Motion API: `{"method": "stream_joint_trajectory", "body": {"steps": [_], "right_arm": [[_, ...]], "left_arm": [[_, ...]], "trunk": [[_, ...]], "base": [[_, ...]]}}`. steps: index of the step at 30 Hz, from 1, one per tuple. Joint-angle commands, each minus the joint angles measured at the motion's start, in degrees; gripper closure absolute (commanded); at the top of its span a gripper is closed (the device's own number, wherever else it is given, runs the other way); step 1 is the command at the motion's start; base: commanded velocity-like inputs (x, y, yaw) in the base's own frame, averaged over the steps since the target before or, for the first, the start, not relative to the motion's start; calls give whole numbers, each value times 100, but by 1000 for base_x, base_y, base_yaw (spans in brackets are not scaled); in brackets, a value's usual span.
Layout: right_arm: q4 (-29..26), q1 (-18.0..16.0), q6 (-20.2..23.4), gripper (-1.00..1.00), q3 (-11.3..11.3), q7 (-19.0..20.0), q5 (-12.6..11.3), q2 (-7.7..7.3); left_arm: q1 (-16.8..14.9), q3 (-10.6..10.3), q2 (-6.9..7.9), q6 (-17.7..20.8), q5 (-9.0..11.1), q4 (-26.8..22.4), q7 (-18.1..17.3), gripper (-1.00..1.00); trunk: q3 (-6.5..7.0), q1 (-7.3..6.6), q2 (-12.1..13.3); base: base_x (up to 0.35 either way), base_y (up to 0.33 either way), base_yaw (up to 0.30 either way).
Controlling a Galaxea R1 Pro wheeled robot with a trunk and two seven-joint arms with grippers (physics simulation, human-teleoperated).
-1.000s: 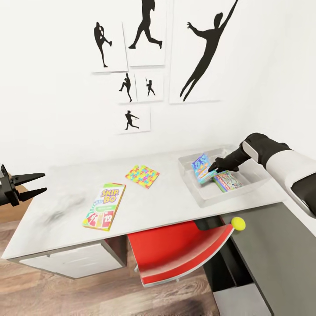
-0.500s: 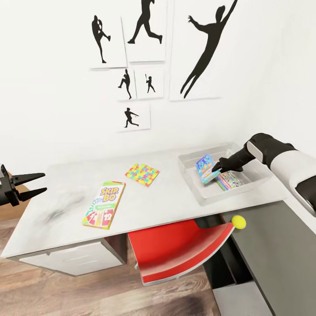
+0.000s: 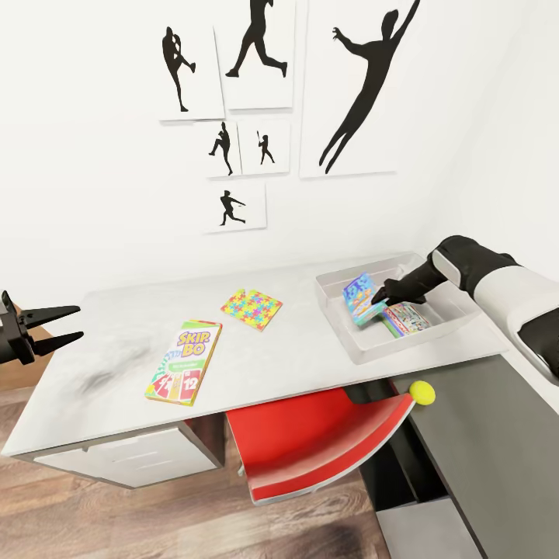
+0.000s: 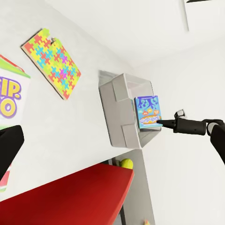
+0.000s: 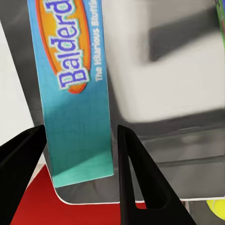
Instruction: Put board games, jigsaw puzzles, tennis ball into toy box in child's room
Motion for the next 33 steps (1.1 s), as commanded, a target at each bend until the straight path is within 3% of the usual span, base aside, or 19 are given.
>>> {"method": "stream_joint_trajectory", "body": {"steps": [1, 9, 13, 18, 33], "right_arm": [[-7, -5, 13, 100, 47, 36, -10, -3], [-22, 2, 13, 100, 92, 36, 4, 11], [-60, 5, 13, 100, 557, 42, -14, 41], [-70, 5, 13, 100, 789, 51, -32, 87], [-73, 5, 13, 100, 840, 81, -52, 103]], "left_arm": [[-7, -1, 3, 17, -57, 4, -59, -100], [-7, 1, -3, 16, -57, 4, -59, -100], [-7, 0, -3, 16, -57, 4, -59, -100], [-7, 2, -2, 15, -57, 4, -59, -100], [-7, -2, 0, 9, -57, 4, -59, -100]], "trunk": [[-10, 3, -11], [-10, 3, -11], [-10, 3, -11], [-10, 3, -11], [-10, 3, -11]], "base": [[0, 0, 0], [0, 0, 0], [0, 0, 0], [0, 0, 0], [0, 0, 0]]}}
